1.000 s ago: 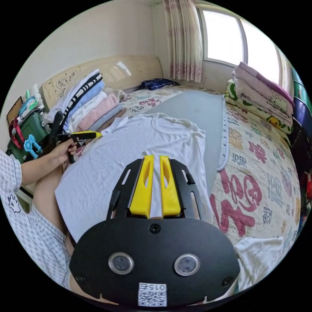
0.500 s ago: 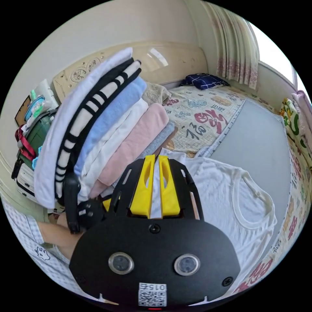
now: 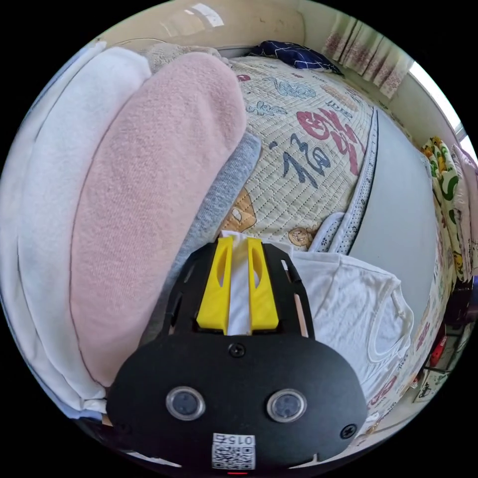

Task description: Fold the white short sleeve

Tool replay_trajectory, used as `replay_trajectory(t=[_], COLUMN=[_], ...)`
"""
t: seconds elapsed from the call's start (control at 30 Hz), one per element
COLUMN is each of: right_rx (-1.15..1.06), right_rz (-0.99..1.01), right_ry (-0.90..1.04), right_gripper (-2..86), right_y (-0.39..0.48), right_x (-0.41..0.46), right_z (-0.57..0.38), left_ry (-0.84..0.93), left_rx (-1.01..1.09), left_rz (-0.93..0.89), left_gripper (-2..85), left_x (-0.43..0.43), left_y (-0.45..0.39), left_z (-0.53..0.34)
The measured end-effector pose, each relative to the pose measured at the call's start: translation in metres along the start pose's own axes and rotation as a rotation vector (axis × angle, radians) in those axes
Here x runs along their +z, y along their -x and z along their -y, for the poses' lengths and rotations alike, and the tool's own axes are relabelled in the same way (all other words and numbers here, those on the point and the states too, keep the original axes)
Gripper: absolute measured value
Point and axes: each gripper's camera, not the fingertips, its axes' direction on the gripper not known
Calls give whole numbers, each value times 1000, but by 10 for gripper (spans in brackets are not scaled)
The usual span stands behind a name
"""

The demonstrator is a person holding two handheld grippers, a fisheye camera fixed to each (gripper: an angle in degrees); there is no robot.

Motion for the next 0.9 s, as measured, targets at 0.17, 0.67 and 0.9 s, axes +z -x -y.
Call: replay_trajectory(t=[0.17, 0.67, 0.9], right_rx=[-40, 106, 325], right_rz=[31, 138, 193], right_ry=[-2, -199, -340], right_gripper=[63, -3, 5], right_y=[-12, -127, -242], right_x=[15, -71, -138], right_z=[1, -36, -152], left_ry=[1, -91, -109], left_rx=[7, 137, 591], left_rz=[-5, -62, -25], left_gripper=[8, -4, -2], left_x=[2, -4, -13], left_y=[3, -8, -66], left_z=[-4, -5, -17])
